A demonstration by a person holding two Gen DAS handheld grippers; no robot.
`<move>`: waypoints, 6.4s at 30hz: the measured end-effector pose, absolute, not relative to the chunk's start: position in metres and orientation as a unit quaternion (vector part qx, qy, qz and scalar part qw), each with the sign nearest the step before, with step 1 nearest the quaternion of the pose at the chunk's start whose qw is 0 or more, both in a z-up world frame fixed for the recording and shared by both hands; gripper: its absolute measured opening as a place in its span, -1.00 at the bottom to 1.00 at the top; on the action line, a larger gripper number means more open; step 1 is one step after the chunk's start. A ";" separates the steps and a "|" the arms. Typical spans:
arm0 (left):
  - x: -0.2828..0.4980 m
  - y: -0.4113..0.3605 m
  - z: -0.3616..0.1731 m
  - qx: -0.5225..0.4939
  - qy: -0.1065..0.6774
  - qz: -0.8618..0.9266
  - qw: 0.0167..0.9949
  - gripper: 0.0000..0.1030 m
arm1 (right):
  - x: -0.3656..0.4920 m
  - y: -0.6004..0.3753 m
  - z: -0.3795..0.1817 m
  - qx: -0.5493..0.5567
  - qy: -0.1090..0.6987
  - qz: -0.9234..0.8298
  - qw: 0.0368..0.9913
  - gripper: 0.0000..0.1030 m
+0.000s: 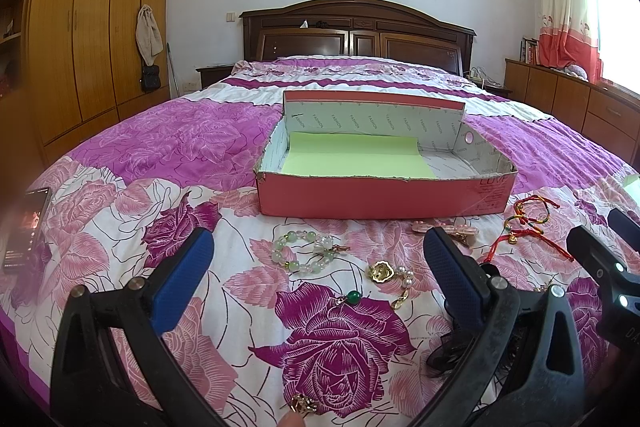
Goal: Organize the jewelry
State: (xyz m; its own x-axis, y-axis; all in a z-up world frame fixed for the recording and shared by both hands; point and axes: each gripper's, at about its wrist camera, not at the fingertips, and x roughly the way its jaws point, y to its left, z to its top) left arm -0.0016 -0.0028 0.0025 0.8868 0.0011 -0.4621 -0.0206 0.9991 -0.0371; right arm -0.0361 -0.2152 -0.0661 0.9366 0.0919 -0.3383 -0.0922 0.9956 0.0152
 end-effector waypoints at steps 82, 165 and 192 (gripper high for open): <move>0.111 0.014 -0.047 0.001 0.488 -0.040 0.872 0.47 | 0.009 -0.261 -0.069 0.083 0.295 0.039 0.951 0.93; 0.210 -0.014 0.015 -0.014 0.415 -0.067 0.907 -0.55 | 0.211 -0.192 -0.027 0.011 0.351 0.108 0.930 -0.90; 0.223 -0.013 -0.005 -0.033 0.485 -0.058 0.872 -0.20 | 0.234 -0.180 -0.059 -0.017 0.434 0.088 0.897 -0.40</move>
State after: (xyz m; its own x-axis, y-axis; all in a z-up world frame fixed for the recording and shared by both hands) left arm 0.2234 -0.0128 -0.0048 0.5238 -0.1332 -0.8414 0.0687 0.9911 -0.1141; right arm 0.2338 -0.1802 -0.0594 0.6083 0.1426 -0.7808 -0.1718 0.9841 0.0458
